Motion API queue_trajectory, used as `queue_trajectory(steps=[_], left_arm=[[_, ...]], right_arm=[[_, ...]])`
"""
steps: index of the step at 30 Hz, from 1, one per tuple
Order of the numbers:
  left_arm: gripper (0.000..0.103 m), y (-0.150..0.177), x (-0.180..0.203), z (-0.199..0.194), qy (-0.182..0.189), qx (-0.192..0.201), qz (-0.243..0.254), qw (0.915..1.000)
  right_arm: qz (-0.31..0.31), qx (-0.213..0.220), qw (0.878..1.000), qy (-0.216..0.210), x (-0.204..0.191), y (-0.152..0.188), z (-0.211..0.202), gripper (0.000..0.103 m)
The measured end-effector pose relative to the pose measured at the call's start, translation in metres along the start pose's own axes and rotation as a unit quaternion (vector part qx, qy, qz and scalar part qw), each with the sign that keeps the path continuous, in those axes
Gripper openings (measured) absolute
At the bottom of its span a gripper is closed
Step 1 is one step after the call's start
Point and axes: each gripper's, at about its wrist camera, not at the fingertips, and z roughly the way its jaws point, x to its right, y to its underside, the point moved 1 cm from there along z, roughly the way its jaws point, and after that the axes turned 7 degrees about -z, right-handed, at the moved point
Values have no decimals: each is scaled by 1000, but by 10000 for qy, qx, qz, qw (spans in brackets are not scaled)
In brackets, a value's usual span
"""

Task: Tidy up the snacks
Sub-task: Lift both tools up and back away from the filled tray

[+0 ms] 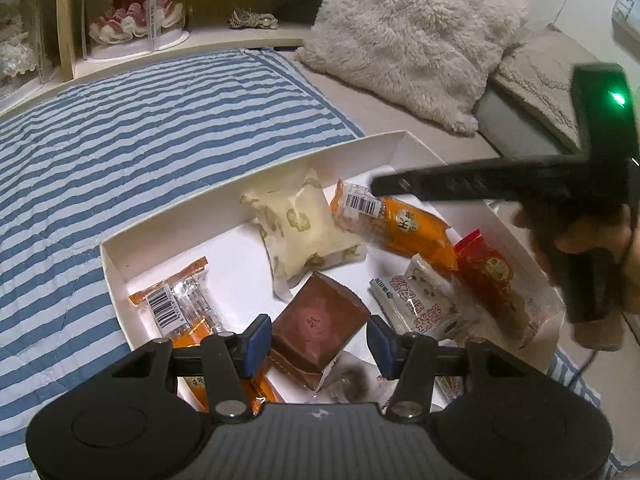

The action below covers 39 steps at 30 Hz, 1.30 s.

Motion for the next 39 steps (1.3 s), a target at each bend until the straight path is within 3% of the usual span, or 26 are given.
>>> queue_trajectory(steps=[3,5,7,8,10,11,16,23,28,30,34,36,39], left_arm=[[54,2,1,-5,8,25,-25,10000],[54,4,3,-8,6,32,-22,10000],[54,7,5,-11,0,26,-3,10000],[54,8,6,-12,-2,21,6,10000],[54,10,8,-14,-3,22,15,10000],[54,10,8,-15,3,26,17,10000],[54,10,11,-16,-4,30,41,10000],[54,11,14,-10,-34,-10,-37,10000],[55,12,17,-13,-107,5,-129,9999],[58,12,17,-17,-149,55,-181,9997],[83,13,19,-30,-178,186,-313,9992],[90,14,20,-38,-244,251,-357,9987],[103,17,21,-52,-304,361,-473,9978]], right_arm=[[-601,-520,9965,257,-11,12,-7,71],[-978,-759,9908,546,-15,24,-9,75],[-961,-945,9885,685,-11,33,-9,75],[-832,-1003,9894,642,-8,37,-8,73],[-377,-1075,9924,456,3,43,-7,54],[-129,-1077,9933,398,10,45,-6,39],[154,-726,9952,644,23,45,-5,33],[533,-208,9939,943,43,36,-8,33],[599,-81,9954,746,43,34,-28,34],[547,-84,9960,703,35,33,-34,43],[661,46,9960,591,17,32,-56,70],[654,180,9960,585,12,32,-68,83],[554,345,9954,696,-2,34,-93,93]])
